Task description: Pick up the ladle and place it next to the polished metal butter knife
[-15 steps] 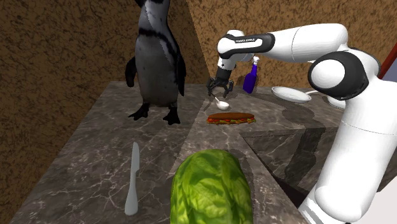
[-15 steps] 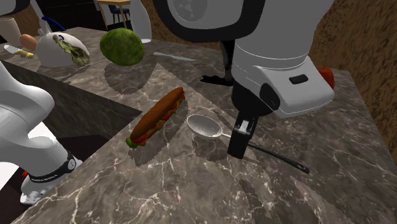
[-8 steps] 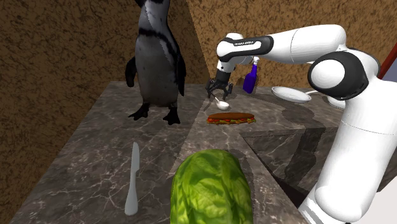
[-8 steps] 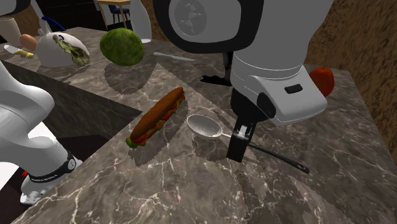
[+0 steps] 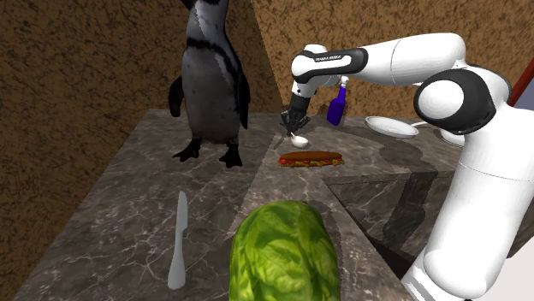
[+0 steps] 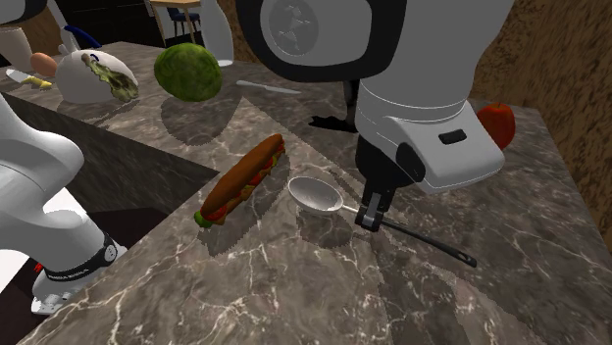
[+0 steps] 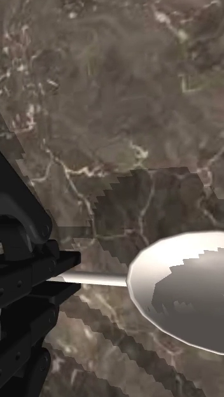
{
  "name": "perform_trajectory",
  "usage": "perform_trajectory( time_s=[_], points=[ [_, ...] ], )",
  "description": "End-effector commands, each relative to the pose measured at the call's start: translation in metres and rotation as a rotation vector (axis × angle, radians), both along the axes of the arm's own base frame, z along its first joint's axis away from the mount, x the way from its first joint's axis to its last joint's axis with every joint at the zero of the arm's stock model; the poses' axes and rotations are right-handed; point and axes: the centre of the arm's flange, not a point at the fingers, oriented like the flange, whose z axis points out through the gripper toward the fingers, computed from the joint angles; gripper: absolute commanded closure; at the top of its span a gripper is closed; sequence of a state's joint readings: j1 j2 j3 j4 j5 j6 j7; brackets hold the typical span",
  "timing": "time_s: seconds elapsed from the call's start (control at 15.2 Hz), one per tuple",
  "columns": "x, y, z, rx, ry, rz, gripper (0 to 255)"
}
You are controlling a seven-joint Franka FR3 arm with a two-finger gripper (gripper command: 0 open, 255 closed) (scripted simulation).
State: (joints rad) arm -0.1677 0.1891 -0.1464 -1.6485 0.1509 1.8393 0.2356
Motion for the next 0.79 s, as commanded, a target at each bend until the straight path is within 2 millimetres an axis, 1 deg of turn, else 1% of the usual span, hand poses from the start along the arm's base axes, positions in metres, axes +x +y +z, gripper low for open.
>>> perform_trajectory(
  time_s=[0.0, 0.2, 0.73],
  points=[
    [0.0, 0.0, 0.0, 0.0, 0.0, 0.0, 255],
    [0.0, 0.0, 0.0, 0.0, 0.0, 0.0, 255],
    [0.0, 0.0, 0.042, 0.0, 0.0, 0.0, 255]
  ],
)
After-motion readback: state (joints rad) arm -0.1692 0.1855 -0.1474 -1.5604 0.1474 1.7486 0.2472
